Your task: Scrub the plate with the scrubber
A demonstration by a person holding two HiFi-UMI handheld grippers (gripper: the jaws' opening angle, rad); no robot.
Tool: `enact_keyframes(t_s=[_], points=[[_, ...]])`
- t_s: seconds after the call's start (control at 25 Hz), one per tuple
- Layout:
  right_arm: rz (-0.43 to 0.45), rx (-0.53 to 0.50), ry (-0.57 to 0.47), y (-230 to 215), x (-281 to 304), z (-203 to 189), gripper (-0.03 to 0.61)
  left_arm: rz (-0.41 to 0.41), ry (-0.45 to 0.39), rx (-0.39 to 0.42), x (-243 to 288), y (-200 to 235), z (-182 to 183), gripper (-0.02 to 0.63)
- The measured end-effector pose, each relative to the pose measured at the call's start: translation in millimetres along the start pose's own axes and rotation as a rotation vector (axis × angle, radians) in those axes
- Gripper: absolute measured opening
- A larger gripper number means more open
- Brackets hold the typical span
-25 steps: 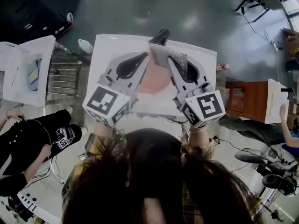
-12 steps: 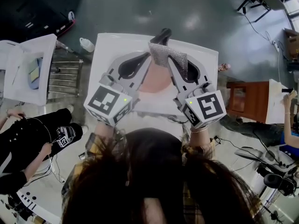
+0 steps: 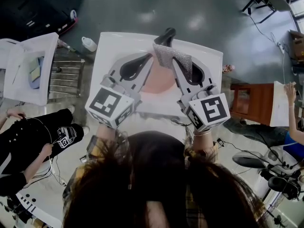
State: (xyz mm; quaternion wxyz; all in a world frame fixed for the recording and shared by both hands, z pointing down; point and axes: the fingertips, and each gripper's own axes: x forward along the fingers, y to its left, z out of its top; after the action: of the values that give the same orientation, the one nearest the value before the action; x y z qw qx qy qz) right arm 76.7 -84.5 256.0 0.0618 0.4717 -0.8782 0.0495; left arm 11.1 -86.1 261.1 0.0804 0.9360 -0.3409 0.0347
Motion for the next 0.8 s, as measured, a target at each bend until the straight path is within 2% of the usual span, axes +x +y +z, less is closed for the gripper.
enact_keyframes(t_s=[0.8], points=[[0.022,-0.002,0.008,5.1,0.2,-4.2,0.084,0.005,-0.008,0.002,-1.7,1.6,1.8,0.018]])
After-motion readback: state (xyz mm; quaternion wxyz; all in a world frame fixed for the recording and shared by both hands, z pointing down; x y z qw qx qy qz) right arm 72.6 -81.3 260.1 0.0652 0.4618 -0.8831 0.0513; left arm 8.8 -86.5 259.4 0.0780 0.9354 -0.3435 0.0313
